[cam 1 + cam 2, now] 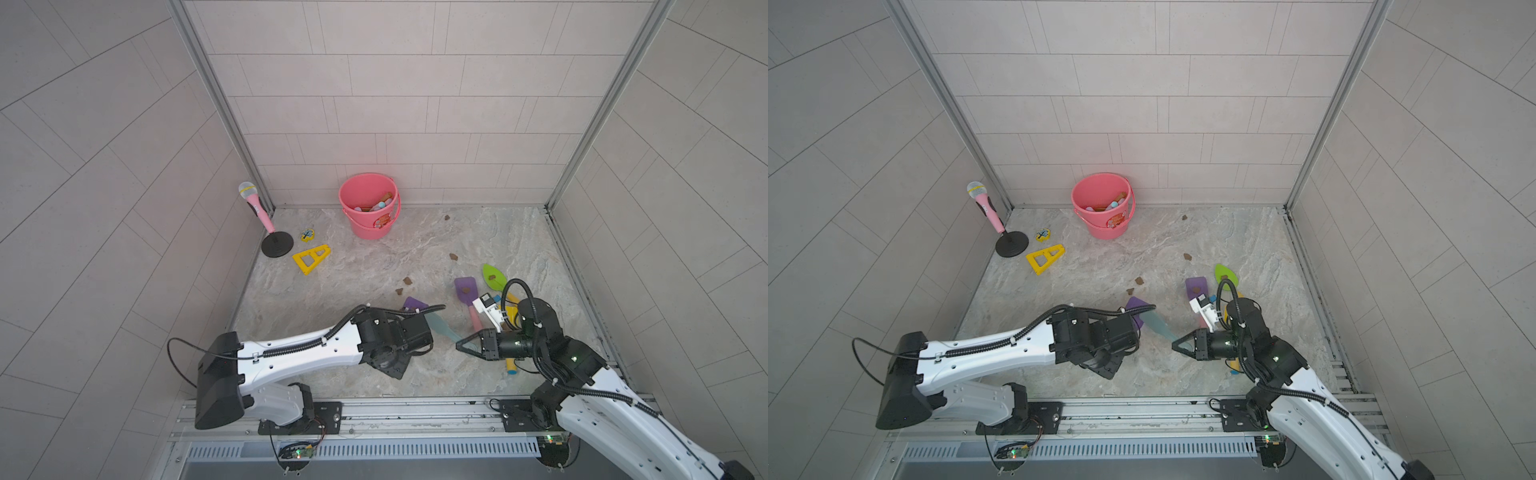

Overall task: Brush the soil off the hand trowel and place it into the bucket
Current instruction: Brush off the soil from the hand trowel.

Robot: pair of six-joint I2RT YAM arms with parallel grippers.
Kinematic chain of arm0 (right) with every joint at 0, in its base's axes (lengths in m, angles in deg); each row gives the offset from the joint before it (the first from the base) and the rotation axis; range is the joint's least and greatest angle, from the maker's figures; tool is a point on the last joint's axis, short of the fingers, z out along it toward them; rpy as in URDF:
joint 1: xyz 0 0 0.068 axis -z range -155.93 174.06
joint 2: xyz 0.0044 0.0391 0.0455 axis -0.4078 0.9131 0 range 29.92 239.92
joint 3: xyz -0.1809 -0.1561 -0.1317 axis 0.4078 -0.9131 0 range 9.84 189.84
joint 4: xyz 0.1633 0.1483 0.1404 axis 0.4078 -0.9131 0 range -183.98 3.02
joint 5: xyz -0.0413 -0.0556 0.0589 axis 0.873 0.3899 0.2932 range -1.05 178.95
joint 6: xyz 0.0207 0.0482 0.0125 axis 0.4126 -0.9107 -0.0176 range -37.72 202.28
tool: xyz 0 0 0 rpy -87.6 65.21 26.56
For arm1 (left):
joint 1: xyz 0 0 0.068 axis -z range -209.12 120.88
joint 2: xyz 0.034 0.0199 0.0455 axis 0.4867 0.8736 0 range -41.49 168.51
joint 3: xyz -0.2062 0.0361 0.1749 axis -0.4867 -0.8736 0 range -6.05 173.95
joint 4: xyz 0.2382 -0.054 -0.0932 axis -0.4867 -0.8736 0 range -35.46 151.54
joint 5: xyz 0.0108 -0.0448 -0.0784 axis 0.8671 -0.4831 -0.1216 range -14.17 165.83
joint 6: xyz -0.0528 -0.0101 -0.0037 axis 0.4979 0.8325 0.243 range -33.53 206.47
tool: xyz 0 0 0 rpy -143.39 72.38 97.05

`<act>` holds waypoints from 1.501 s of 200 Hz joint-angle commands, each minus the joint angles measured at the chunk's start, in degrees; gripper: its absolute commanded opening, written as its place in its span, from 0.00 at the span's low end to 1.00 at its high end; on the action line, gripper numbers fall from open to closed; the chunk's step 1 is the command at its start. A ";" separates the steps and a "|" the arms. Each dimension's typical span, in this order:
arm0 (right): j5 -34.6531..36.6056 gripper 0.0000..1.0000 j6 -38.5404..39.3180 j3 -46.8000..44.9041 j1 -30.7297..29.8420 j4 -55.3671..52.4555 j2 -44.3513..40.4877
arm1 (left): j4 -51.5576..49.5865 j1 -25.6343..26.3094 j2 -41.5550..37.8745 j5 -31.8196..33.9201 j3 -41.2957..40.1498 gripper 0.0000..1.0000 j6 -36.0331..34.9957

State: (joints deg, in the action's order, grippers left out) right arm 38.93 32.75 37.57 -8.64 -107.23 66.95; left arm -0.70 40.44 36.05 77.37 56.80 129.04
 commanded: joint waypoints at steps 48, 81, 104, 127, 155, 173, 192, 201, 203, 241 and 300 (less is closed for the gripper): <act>8.40 0.00 2.36 3.10 -6.84 13.24 14.75 | -1.14 -5.05 -2.15 -2.70 -1.41 0.00 -7.28; 10.47 0.00 4.77 3.98 -6.84 14.36 17.16 | -3.08 -5.04 0.42 -2.13 -1.52 0.00 -9.71; 12.72 0.00 5.07 2.96 -6.75 12.80 18.54 | -1.52 -5.00 1.51 -3.61 -1.89 0.00 -10.05; 13.68 0.00 4.51 1.78 -6.28 12.06 19.70 | -1.62 -5.20 2.64 -3.30 -1.08 0.00 -10.10; 18.03 0.00 4.35 1.48 -3.67 8.42 17.14 | -2.02 -5.22 3.59 -3.50 -1.94 0.00 -10.23; 20.40 0.00 5.03 1.36 -1.10 5.91 13.26 | -2.22 -5.22 3.45 -3.59 -2.94 0.00 -9.79; 21.36 0.00 6.57 1.63 0.51 4.43 9.21 | -2.27 -5.22 2.85 -3.35 -3.47 0.00 -9.30; 21.17 0.00 7.11 1.71 0.72 4.46 7.95 | -2.04 -5.25 2.64 -3.14 -3.55 0.00 -8.95; 20.95 0.00 7.16 1.72 0.72 4.61 7.67 | -1.97 -5.30 2.62 -3.17 -3.64 0.00 -8.89; 9.11 0.00 5.28 0.06 0.38 11.48 9.28 | -0.72 -5.53 3.18 -3.01 -3.61 0.00 -8.24; -0.02 0.00 6.60 2.43 -5.60 15.10 19.98 | -0.25 -5.65 2.96 -1.76 -1.29 0.00 -8.69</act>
State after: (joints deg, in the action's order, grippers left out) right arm 43.98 38.43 38.38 -12.27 -95.45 83.94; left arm -0.61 35.23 39.63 73.59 53.57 120.51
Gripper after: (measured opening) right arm 0.079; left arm 0.274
